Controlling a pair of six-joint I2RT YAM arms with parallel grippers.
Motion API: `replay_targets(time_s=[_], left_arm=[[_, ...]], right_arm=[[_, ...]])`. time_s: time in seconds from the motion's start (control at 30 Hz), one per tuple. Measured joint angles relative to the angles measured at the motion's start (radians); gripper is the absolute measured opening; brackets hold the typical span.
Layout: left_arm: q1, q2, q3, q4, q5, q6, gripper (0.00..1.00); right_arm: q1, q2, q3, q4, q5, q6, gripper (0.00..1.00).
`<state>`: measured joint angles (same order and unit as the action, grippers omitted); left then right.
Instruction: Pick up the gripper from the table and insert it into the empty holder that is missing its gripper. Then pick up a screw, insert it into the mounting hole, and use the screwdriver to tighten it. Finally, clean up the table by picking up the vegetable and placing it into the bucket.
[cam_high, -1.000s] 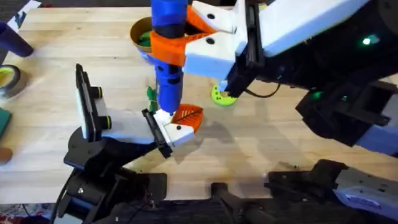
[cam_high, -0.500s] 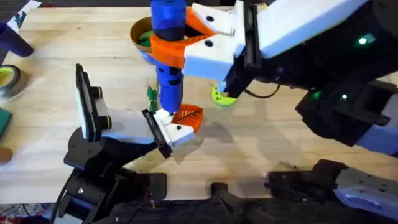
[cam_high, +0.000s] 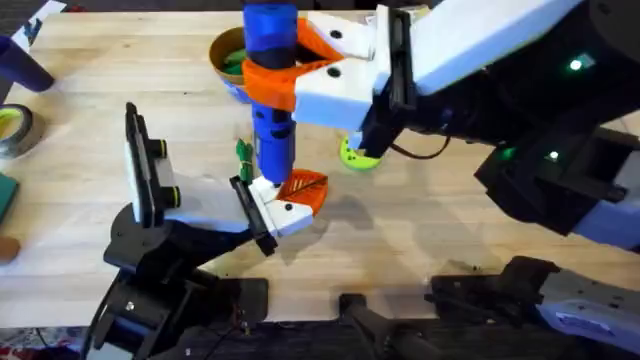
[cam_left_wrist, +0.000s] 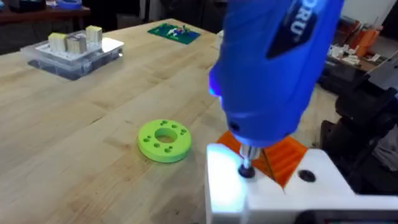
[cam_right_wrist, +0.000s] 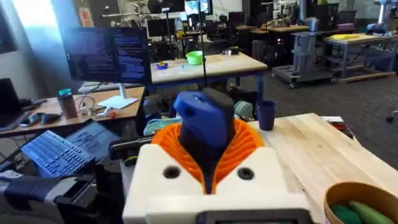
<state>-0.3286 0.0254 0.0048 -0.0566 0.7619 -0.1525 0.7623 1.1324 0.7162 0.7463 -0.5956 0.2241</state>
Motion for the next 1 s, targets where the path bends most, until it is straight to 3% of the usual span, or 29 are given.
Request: replay_targets(time_s=[0.6, 0.83, 1.0], left_arm=[[-0.002, 0.000, 0.000, 0.000, 0.008, 0.010, 0.014], [-0.002, 0.000, 0.001, 0.000, 0.000, 0.005, 0.014], [-0.002, -0.001, 0.001, 0.000, -0.003, 0.002, 0.014]], right_arm=[[0.005, 0.002, -0.002, 0.025, -0.013, 0.000, 0.040], [0.004, 0.016, -0.018, 0.181, -0.018, 0.008, 0.038], [0.000, 0.000, -0.018, 0.298, 0.052, 0.062, 0.038]])
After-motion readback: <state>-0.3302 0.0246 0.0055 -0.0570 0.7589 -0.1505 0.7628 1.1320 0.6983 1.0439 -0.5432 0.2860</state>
